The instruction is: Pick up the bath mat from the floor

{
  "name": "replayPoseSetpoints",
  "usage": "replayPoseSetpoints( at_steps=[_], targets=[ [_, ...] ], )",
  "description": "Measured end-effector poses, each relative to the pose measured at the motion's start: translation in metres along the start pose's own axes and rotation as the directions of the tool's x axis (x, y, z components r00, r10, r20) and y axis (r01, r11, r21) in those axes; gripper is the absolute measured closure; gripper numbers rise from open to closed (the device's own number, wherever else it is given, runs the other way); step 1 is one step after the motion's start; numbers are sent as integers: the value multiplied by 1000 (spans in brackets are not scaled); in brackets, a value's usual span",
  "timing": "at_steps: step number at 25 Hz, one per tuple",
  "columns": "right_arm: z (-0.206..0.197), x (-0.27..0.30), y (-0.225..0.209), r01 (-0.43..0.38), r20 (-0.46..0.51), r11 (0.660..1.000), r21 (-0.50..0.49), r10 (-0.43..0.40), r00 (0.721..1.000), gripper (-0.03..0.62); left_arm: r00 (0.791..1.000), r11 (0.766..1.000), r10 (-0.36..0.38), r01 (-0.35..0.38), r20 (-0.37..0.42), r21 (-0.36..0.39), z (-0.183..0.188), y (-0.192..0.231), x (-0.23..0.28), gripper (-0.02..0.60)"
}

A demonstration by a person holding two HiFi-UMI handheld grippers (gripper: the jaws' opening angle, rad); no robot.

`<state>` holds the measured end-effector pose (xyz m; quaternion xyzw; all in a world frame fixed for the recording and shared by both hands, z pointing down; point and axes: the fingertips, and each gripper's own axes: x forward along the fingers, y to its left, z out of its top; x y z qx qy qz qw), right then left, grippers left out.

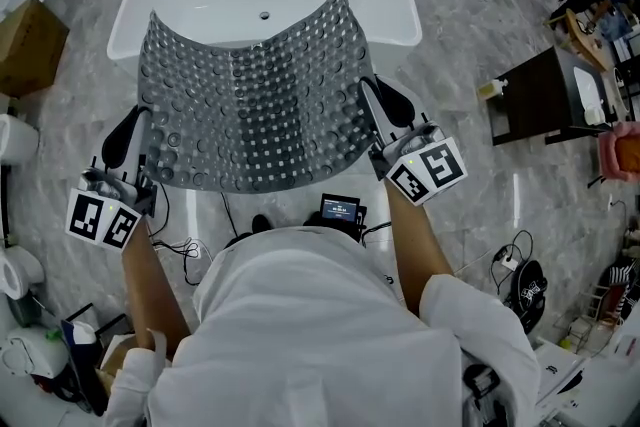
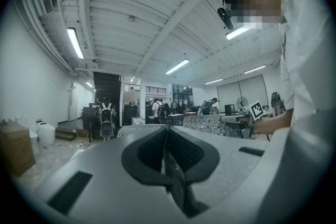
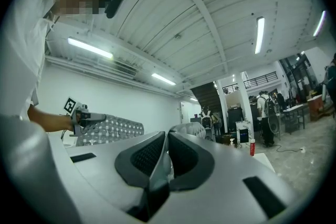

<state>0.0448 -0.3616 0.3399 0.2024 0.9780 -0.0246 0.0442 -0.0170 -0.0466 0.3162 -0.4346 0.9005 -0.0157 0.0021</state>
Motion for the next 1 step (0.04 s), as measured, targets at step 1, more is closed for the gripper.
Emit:
replayPoseSetpoints(
  at_steps=[1],
  targets=[
    [-1, 0, 0, -1, 0, 1000, 3, 1, 1000, 551, 1000, 1000, -2, 2, -1, 3, 0, -1, 0, 563]
  ],
)
